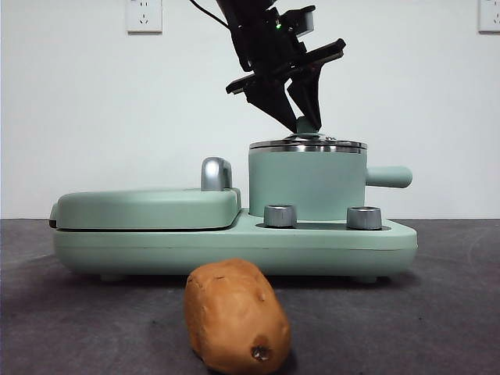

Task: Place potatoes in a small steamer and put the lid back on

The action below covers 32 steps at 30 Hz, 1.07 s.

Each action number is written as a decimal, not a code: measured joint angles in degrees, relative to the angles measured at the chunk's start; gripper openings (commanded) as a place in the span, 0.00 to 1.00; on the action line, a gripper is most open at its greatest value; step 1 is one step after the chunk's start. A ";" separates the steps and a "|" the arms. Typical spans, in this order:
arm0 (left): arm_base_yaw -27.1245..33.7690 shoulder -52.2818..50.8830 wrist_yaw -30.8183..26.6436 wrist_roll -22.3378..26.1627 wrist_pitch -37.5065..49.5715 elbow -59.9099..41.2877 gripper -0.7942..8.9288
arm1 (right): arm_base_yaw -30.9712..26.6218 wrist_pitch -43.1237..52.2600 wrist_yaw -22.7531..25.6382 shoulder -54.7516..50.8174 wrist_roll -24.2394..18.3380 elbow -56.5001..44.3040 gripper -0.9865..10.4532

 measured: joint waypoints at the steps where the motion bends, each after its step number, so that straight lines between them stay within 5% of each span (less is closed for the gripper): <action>1: 0.00 0.00 0.00 0.09 0.04 0.00 0.10 | 0.00 0.00 0.00 0.00 0.00 0.00 0.51; 19: 0.26 -3.26 0.04 -0.09 -8.44 7.48 0.10 | 0.00 -0.44 0.02 0.00 0.02 0.00 0.51; 32: 4.13 -16.39 0.11 1.86 -27.12 8.48 0.10 | 0.00 -1.51 2.08 0.00 0.02 0.00 0.51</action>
